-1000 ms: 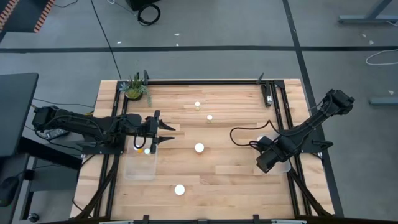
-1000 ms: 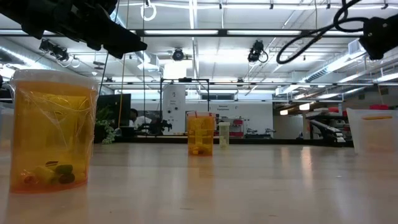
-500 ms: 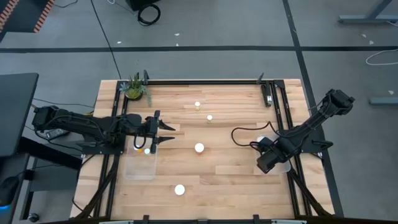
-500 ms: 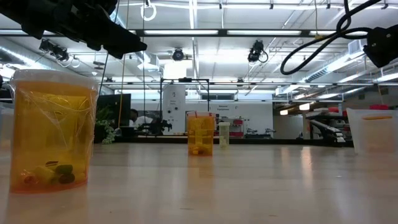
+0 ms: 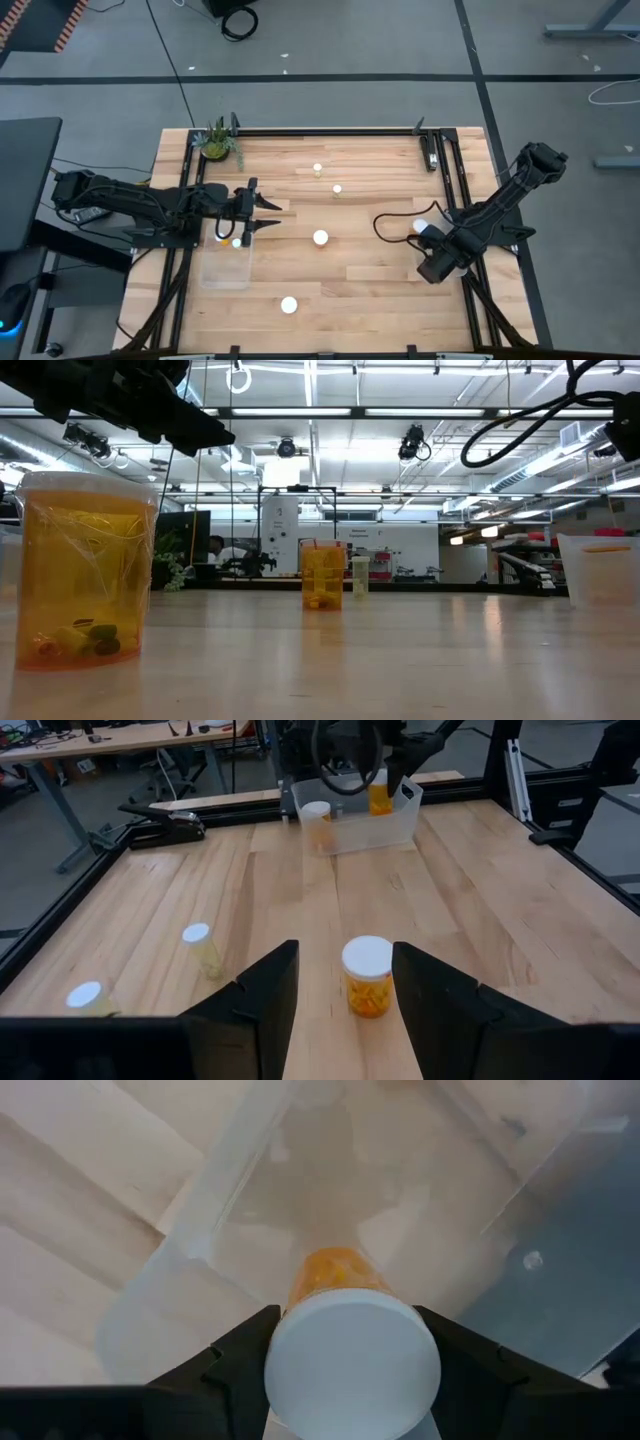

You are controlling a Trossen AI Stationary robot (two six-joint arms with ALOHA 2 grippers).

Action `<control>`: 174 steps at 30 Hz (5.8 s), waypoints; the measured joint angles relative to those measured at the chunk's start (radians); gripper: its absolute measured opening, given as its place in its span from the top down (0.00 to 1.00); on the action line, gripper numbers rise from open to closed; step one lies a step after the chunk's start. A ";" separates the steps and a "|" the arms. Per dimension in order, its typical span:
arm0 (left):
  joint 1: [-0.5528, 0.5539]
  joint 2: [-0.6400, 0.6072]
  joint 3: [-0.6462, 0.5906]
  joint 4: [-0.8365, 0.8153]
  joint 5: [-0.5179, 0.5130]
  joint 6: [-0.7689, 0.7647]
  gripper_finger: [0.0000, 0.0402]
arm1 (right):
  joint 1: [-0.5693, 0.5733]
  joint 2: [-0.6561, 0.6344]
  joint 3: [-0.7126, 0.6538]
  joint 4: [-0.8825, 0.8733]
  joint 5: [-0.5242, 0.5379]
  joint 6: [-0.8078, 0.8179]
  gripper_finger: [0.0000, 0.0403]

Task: Pick and place medicine bottles into bin by pill shape (circle, oval)
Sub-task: Put the big middle right yellow pill bottle into the right transparent bin, then put the big top yellow pill bottle into the right transparent bin

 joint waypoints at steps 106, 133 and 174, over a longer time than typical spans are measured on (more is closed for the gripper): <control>0.000 0.000 0.000 -0.029 0.000 0.000 0.57 | -0.291 0.070 0.081 0.061 0.144 -0.158 0.36; 0.002 -0.002 0.000 -0.086 -0.039 0.048 0.57 | -0.475 0.566 0.634 0.070 0.212 -0.799 0.36; 0.079 -0.072 0.001 -0.205 -0.042 -0.015 0.57 | -0.596 0.910 1.053 0.263 0.156 -1.539 0.23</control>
